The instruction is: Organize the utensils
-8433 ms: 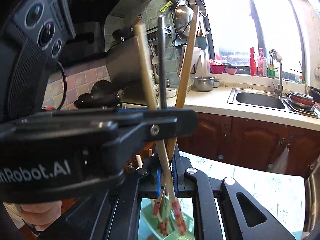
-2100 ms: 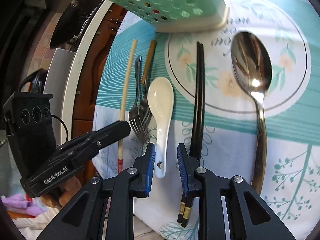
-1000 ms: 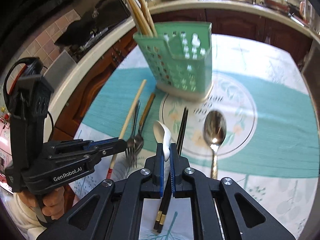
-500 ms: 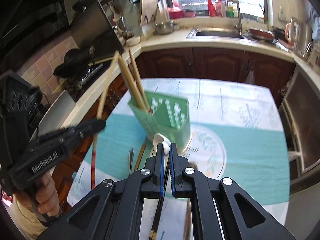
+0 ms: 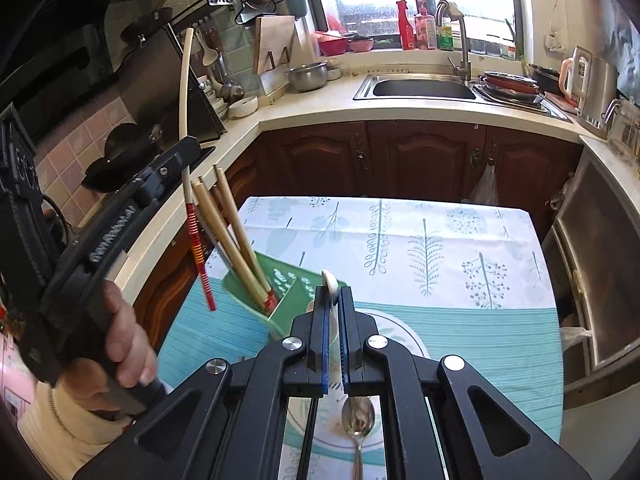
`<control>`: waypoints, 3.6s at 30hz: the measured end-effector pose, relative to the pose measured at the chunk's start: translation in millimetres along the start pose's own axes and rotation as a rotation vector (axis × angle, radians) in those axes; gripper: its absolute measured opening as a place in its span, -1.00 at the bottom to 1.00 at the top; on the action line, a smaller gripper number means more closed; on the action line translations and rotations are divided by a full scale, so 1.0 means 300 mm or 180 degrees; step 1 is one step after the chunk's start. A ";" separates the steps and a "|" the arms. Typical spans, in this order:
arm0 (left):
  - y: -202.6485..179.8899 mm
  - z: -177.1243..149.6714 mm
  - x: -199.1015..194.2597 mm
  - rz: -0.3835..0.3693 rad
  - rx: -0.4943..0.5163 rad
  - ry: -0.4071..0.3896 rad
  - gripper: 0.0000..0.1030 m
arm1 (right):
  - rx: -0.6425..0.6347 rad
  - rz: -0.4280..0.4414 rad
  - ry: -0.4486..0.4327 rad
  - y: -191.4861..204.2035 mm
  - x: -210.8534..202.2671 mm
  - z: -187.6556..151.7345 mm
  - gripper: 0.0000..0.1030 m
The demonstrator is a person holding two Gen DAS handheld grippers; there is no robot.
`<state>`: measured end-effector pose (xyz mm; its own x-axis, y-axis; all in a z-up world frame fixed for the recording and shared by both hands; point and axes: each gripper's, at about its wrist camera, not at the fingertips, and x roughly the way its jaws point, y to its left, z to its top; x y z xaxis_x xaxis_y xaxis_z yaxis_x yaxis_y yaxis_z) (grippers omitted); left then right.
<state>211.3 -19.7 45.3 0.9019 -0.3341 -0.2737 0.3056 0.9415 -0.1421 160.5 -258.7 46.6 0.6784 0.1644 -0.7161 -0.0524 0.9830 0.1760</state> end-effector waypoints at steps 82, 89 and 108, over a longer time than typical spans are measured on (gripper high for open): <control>0.124 -0.648 -0.367 0.0189 -0.0365 0.2600 0.62 | -0.0080 0.0155 0.1156 0.080 0.269 -0.742 -0.38; 0.155 -0.678 -0.360 0.0121 -0.0463 0.2700 0.61 | -0.0170 0.0191 0.1278 0.104 0.327 -0.769 -0.38; 0.234 -0.684 -0.360 0.0142 -0.0690 0.2696 0.56 | -0.0728 -0.0167 0.1624 0.234 0.474 -0.821 -0.54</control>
<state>72.7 73.4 -130.2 0.3553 -0.2991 -0.8856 0.1331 0.9540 -0.2688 72.7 -146.0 -209.3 0.2468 0.0776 -0.9660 -0.2242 0.9743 0.0210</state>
